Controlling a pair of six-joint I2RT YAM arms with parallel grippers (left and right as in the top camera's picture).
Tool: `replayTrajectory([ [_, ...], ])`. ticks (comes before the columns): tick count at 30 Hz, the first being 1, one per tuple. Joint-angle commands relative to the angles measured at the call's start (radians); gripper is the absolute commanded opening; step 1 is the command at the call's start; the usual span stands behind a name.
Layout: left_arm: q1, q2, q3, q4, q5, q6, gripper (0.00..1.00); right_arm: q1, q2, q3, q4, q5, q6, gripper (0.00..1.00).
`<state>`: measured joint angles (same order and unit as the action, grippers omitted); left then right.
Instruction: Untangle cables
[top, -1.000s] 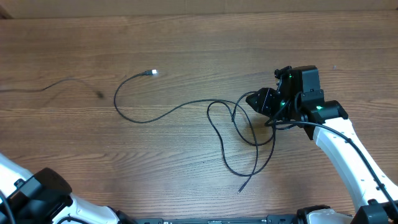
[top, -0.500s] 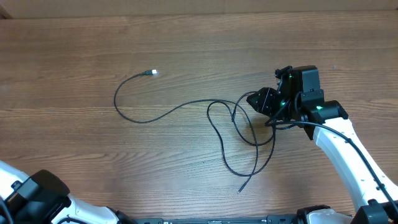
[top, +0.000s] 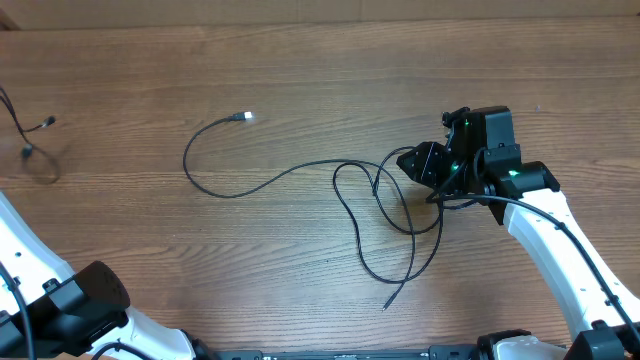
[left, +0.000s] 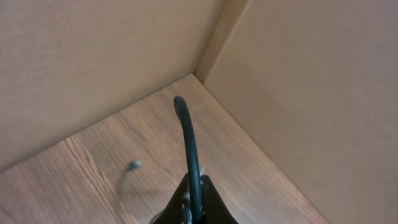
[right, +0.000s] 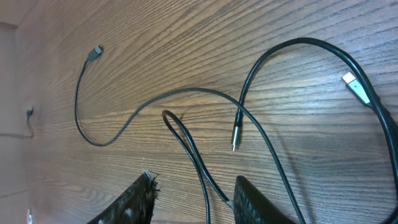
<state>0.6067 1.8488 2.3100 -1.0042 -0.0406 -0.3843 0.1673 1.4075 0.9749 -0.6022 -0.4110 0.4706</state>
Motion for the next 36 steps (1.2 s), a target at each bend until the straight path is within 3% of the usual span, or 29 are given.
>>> replayTrajectory([
  [1,0.008,-0.016,0.002,-0.013,-0.019,0.041,0.19,0.002,-0.004,0.001,0.002,0.01,-0.008,0.39],
  [3,0.008,-0.016,0.002,-0.026,-0.019,0.041,0.4,0.002,-0.004,0.001,0.002,0.01,-0.008,0.39],
  [5,0.008,-0.016,0.002,-0.04,-0.019,0.041,0.54,0.002,-0.005,0.001,0.002,0.01,-0.008,0.39],
  [8,0.008,-0.016,0.002,-0.063,-0.016,0.04,0.63,0.002,-0.004,0.001,0.002,0.01,-0.008,0.39],
  [11,0.008,-0.016,0.002,-0.092,0.016,0.04,0.65,0.002,-0.004,0.001,0.002,0.01,-0.008,0.39],
  [20,-0.054,-0.012,0.002,-0.2,0.307,0.06,0.67,0.002,-0.005,0.001,0.001,0.01,-0.008,0.39],
  [27,-0.263,-0.005,0.002,-0.301,0.352,0.218,0.68,0.0,-0.005,0.001,-0.071,0.041,-0.008,0.45],
  [31,-0.403,-0.005,0.001,-0.39,0.305,0.309,0.68,-0.012,-0.007,0.01,-0.156,0.143,-0.004,0.49],
  [36,-0.569,-0.005,0.0,-0.459,0.232,0.337,0.71,-0.078,-0.039,0.086,-0.334,0.312,-0.004,0.54],
])
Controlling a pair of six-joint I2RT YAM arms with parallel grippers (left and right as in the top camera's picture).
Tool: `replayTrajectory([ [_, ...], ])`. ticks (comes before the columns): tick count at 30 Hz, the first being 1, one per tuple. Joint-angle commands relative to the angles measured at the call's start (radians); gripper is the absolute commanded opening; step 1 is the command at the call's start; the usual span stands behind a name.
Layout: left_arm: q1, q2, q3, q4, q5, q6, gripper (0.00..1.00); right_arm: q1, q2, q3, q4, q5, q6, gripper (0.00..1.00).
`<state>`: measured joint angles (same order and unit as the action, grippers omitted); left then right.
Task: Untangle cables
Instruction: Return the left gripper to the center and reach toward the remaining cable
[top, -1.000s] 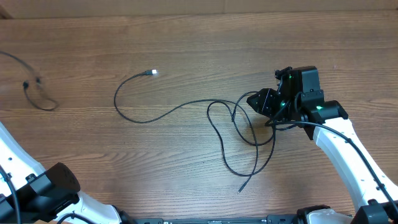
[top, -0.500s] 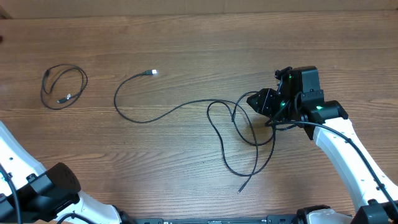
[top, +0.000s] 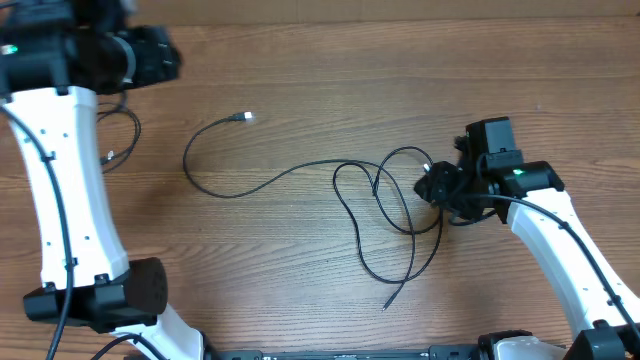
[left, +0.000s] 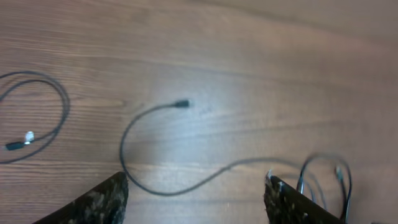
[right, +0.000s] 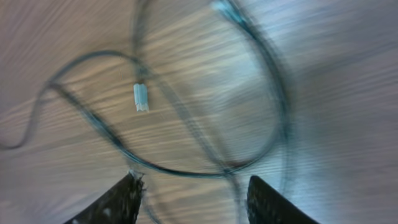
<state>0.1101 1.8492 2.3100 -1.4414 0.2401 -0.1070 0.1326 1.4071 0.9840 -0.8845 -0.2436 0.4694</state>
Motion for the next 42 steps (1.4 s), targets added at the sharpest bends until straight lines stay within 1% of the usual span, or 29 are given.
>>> replayTrajectory([
  [1,-0.102,-0.005,0.0,-0.027,-0.04,0.059,0.71,-0.059,-0.047,0.093,-0.082,0.165,-0.003,0.56],
  [4,-0.174,-0.005,0.0,-0.027,-0.02,0.057,0.72,-0.114,-0.066,0.127,-0.151,0.191,-0.003,0.63],
  [6,-0.229,-0.005,-0.003,-0.026,-0.014,0.048,0.72,-0.162,-0.077,0.135,-0.178,0.188,-0.003,0.7],
  [7,-0.256,-0.005,-0.006,-0.024,-0.013,0.045,0.7,-0.185,-0.082,0.135,-0.191,0.182,-0.003,0.82],
  [8,-0.281,-0.005,-0.013,-0.021,-0.013,0.036,0.7,-0.206,-0.082,0.135,-0.2,0.176,-0.003,0.96],
  [9,-0.306,-0.005,-0.021,-0.018,-0.013,0.031,0.7,-0.226,-0.082,0.135,-0.209,0.166,-0.004,1.0],
  [14,-0.408,-0.005,-0.107,0.035,-0.011,-0.016,0.74,-0.292,-0.082,0.135,-0.269,0.161,-0.008,1.0],
  [19,-0.482,-0.005,-0.251,0.129,-0.01,-0.156,0.74,-0.318,-0.082,0.135,-0.277,0.16,-0.008,1.0],
  [23,-0.53,-0.005,-0.376,0.207,-0.003,-0.27,0.7,-0.318,-0.082,0.135,-0.274,0.16,-0.007,1.0],
  [28,-0.586,-0.005,-0.528,0.332,-0.003,-0.37,0.7,-0.318,-0.082,0.135,-0.274,0.16,-0.007,1.0],
  [30,-0.608,-0.005,-0.587,0.406,-0.003,-0.406,0.7,-0.318,-0.082,0.135,-0.274,0.16,-0.007,1.0],
  [32,-0.629,-0.005,-0.64,0.483,-0.003,-0.426,0.69,-0.318,-0.082,0.135,-0.274,0.16,-0.007,1.0],
  [33,-0.642,-0.005,-0.674,0.536,-0.003,-0.429,0.66,-0.318,-0.082,0.135,-0.274,0.16,-0.007,1.0],
  [37,-0.686,-0.005,-0.769,0.669,-0.005,-0.469,0.66,-0.318,-0.082,0.135,-0.275,0.16,-0.007,1.0],
  [42,-0.732,0.017,-0.83,0.745,-0.042,-0.562,0.66,-0.318,-0.082,0.135,-0.275,0.159,-0.007,1.0],
])
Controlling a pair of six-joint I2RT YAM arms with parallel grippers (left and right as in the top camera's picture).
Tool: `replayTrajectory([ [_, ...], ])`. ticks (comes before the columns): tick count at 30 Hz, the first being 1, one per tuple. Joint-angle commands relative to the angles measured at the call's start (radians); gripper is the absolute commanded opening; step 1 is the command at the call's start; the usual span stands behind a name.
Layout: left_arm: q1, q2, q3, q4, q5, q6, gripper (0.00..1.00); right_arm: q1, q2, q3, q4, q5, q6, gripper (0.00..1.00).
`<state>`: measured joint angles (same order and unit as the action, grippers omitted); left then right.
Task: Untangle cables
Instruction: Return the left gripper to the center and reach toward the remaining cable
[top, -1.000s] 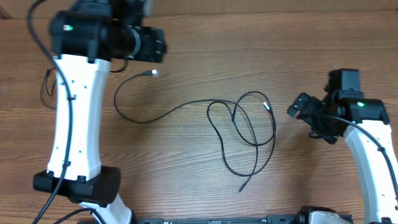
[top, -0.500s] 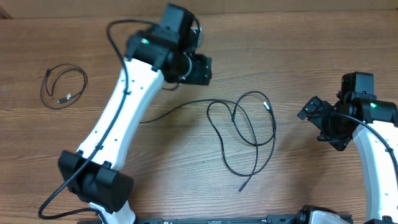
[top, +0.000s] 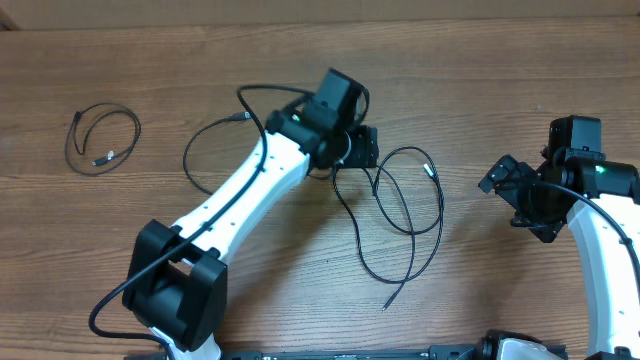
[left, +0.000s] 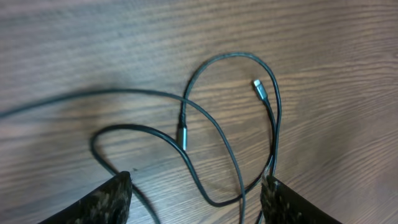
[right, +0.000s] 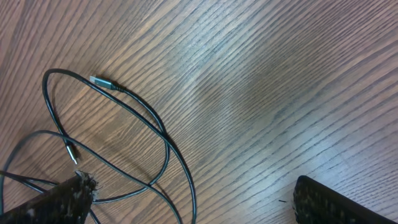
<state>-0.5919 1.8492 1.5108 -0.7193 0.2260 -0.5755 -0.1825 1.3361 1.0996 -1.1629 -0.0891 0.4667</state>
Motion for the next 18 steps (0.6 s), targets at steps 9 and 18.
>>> replayTrajectory([
  [9,-0.101,0.151,-0.031,0.098,-0.027,-0.106,0.62,-0.003,-0.011,0.019,0.003,-0.01,-0.005,1.0],
  [18,-0.109,0.235,-0.031,0.097,-0.027,-0.105,0.49,-0.003,-0.011,0.019,0.002,-0.009,-0.005,1.0],
])
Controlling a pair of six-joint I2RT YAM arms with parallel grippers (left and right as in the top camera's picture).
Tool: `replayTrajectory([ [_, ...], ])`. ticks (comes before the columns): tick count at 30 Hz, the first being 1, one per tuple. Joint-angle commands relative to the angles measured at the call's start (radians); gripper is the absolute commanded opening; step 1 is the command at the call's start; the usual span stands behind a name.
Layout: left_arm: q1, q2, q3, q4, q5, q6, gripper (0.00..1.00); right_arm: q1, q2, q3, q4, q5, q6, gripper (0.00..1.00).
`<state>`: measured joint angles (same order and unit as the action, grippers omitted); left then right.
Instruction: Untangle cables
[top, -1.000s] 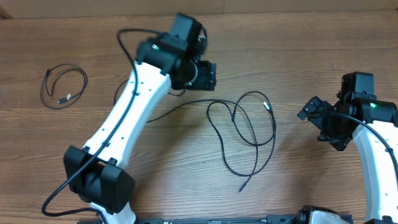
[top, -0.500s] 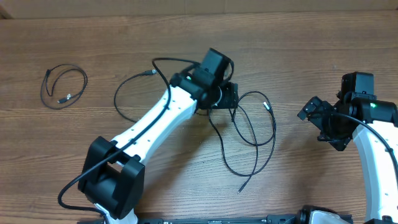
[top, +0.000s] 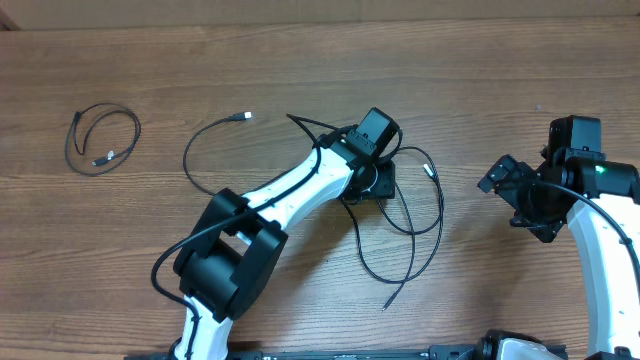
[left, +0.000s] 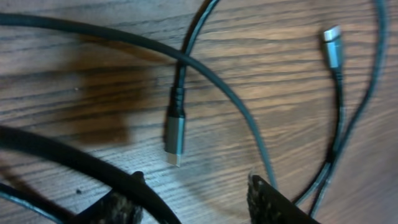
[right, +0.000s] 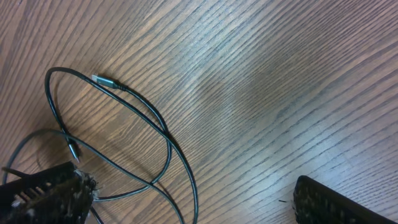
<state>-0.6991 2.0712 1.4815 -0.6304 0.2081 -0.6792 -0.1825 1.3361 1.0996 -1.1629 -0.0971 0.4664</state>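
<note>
Black cables lie tangled (top: 405, 215) on the wooden table. One long cable (top: 200, 180) runs left to a plug (top: 243, 117). My left gripper (top: 378, 182) is low over the tangle's upper part. In the left wrist view it (left: 193, 208) stands open, with a silver-tipped plug (left: 175, 134) just ahead of its fingers and a thick black cable (left: 74, 158) across the left finger (left: 118, 208). A second plug (left: 333, 36) lies at the upper right. My right gripper (top: 512, 200) is open, right of the tangle, over bare wood (right: 193, 205); it sees a cable loop (right: 155, 130).
A small coiled black cable (top: 100, 140) lies apart at the far left of the table. A loose cable end (top: 386, 305) points toward the front edge. The left arm (top: 290, 200) stretches across the table's middle.
My left gripper has moved right and down, from the tangle's upper left to close over the silver-tipped plug, still open. The right arm and the cables have not moved.
At first my left gripper was shut on a black cable near the far left corner, the right gripper at the tangle. Then the left was open, a small cable lying coiled at the left. Later the right had withdrawn rightward and the left hung over the tangle, now lower.
</note>
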Motion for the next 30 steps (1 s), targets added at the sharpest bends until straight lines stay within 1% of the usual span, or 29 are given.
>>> replayTrajectory([
  [1,0.0,0.014,-0.002,0.012,-0.013,-0.002,0.46,-0.003,-0.011,0.019,0.002,-0.002,-0.004,1.0],
  [3,0.004,0.014,0.002,0.019,-0.028,0.0,0.3,-0.003,-0.011,0.019,0.001,-0.002,-0.004,1.0],
  [5,0.015,0.012,0.017,0.016,-0.035,0.026,0.15,-0.003,-0.011,0.019,0.0,-0.002,-0.004,1.0],
  [6,0.024,0.01,0.03,0.011,-0.035,0.043,0.09,-0.003,-0.011,0.019,0.0,-0.001,-0.004,1.0],
  [7,0.035,0.008,0.049,-0.002,-0.035,0.063,0.06,-0.003,-0.011,0.019,-0.002,-0.001,-0.004,1.0],
  [8,0.048,0.004,0.073,-0.027,-0.035,0.078,0.04,-0.003,-0.011,0.019,-0.002,-0.001,-0.005,1.0],
  [12,0.131,-0.022,0.237,-0.185,-0.036,0.145,0.04,-0.003,-0.011,0.019,-0.002,-0.001,-0.004,1.0],
  [13,0.154,-0.031,0.287,-0.225,-0.036,0.169,0.04,-0.003,-0.011,0.019,-0.001,-0.001,-0.005,1.0],
  [14,0.199,-0.05,0.389,-0.298,-0.036,0.211,0.04,-0.003,-0.011,0.019,0.001,-0.001,-0.004,1.0],
  [15,0.22,-0.062,0.441,-0.328,-0.036,0.235,0.04,-0.003,-0.011,0.019,0.002,-0.001,-0.005,1.0],
  [19,0.286,-0.115,0.618,-0.402,-0.035,0.333,0.04,-0.003,-0.011,0.019,0.005,-0.001,-0.004,1.0],
  [24,0.333,-0.196,0.787,-0.469,-0.032,0.376,0.04,-0.003,-0.011,0.019,0.006,-0.001,-0.004,1.0],
  [30,0.341,-0.307,0.855,-0.472,-0.064,0.436,0.05,-0.003,-0.011,0.019,0.009,-0.001,-0.005,1.0],
])
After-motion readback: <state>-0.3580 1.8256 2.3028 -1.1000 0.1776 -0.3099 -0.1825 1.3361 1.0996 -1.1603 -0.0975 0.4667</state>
